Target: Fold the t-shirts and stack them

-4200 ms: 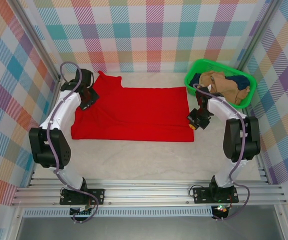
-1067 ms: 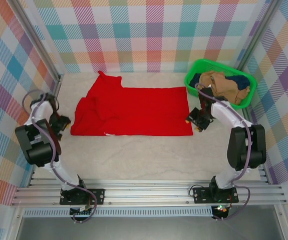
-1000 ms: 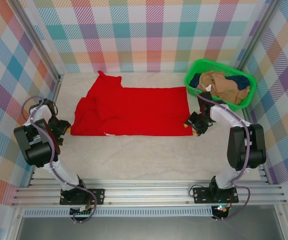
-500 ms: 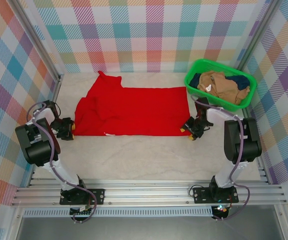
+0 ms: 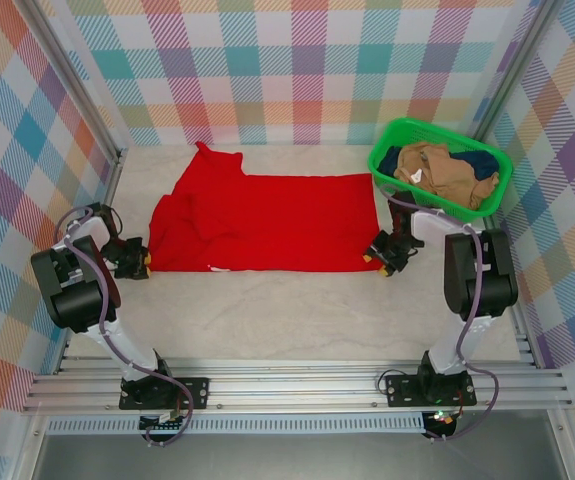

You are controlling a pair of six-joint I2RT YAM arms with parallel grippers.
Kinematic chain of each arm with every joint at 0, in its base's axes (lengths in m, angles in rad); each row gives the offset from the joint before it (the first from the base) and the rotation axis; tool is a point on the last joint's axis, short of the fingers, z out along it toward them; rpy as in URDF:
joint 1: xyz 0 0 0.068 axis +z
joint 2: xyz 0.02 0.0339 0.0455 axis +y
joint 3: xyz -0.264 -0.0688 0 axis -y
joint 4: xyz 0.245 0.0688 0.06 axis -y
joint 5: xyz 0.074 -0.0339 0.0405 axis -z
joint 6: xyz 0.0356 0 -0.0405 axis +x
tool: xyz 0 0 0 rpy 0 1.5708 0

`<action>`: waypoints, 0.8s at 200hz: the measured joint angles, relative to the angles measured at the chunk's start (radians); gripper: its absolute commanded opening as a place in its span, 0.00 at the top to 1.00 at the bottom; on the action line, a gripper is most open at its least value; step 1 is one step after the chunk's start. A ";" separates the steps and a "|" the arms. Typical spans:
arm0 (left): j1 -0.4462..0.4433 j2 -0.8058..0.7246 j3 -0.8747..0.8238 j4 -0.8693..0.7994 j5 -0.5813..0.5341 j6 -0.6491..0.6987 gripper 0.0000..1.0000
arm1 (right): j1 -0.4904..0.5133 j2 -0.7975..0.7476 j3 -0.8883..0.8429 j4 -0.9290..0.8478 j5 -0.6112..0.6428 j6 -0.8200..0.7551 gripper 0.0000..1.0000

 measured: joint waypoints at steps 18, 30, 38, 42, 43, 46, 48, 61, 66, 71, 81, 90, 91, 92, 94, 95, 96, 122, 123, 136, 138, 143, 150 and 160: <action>0.000 0.000 0.000 -0.003 0.000 0.011 0.97 | 0.000 0.017 0.020 -0.012 0.015 0.000 0.74; 0.000 0.000 0.001 -0.006 -0.004 0.015 1.00 | 0.000 0.020 0.023 -0.018 0.027 -0.003 0.80; 0.000 0.000 0.001 -0.010 -0.007 0.022 1.00 | 0.000 0.021 0.023 -0.026 0.037 0.000 0.85; 0.000 0.000 0.001 -0.013 -0.009 0.023 1.00 | 0.000 0.021 0.023 -0.029 0.041 -0.003 0.87; 0.001 0.000 0.001 -0.014 -0.010 0.025 1.00 | 0.000 0.021 0.023 -0.030 0.044 -0.003 0.88; 0.002 0.000 0.002 -0.018 -0.012 0.025 1.00 | 0.000 0.023 0.023 -0.033 0.046 0.000 0.90; 0.002 0.000 0.002 -0.020 -0.012 0.026 1.00 | 0.000 0.023 0.023 -0.034 0.048 -0.002 0.91; 0.008 0.000 0.009 -0.041 -0.021 0.036 1.00 | 0.000 0.023 0.025 -0.043 0.056 -0.002 0.98; 0.009 0.000 0.014 -0.050 -0.027 0.043 1.00 | 0.000 0.023 0.026 -0.046 0.059 -0.002 1.00; 0.011 0.000 0.021 -0.058 -0.033 0.050 1.00 | 0.000 0.023 0.027 -0.048 0.062 -0.003 1.00; 0.014 0.000 0.036 -0.075 -0.042 0.061 1.00 | 0.000 0.023 0.028 -0.052 0.066 -0.008 1.00; 0.018 0.000 0.051 -0.087 -0.053 0.074 1.00 | 0.000 0.023 0.029 -0.056 0.071 -0.010 1.00; 0.018 0.000 0.052 -0.087 -0.054 0.076 1.00 | 0.000 0.023 0.029 -0.056 0.072 -0.011 1.00; 0.019 0.000 0.055 -0.088 -0.055 0.079 1.00 | 0.000 0.023 0.029 -0.056 0.072 -0.011 1.00; 0.019 0.000 0.056 -0.090 -0.057 0.079 1.00 | 0.000 0.023 0.029 -0.056 0.074 -0.011 1.00; 0.020 0.000 0.059 -0.091 -0.058 0.080 1.00 | 0.000 0.023 0.029 -0.057 0.074 -0.012 1.00; 0.021 0.000 0.060 -0.092 -0.058 0.080 1.00 | 0.000 0.023 0.029 -0.057 0.074 -0.012 1.00; 0.031 0.002 0.080 -0.121 -0.079 0.117 1.00 | 0.000 0.021 0.031 -0.070 0.087 -0.021 1.00; 0.031 0.002 0.080 -0.121 -0.079 0.119 1.00 | 0.000 0.021 0.031 -0.071 0.088 -0.022 1.00; 0.031 0.008 0.082 -0.138 -0.086 0.134 1.00 | 0.001 0.018 0.031 -0.078 0.097 -0.026 1.00; 0.031 0.010 0.082 -0.140 -0.087 0.138 1.00 | 0.001 0.018 0.031 -0.079 0.098 -0.027 1.00; 0.031 0.014 0.082 -0.145 -0.088 0.143 1.00 | 0.001 0.016 0.030 -0.081 0.101 -0.027 1.00; 0.031 0.021 0.081 -0.153 -0.091 0.152 1.00 | 0.001 0.013 0.026 -0.082 0.103 -0.027 1.00; 0.031 0.026 0.077 -0.157 -0.095 0.159 1.00 | 0.001 0.009 0.020 -0.082 0.106 -0.027 1.00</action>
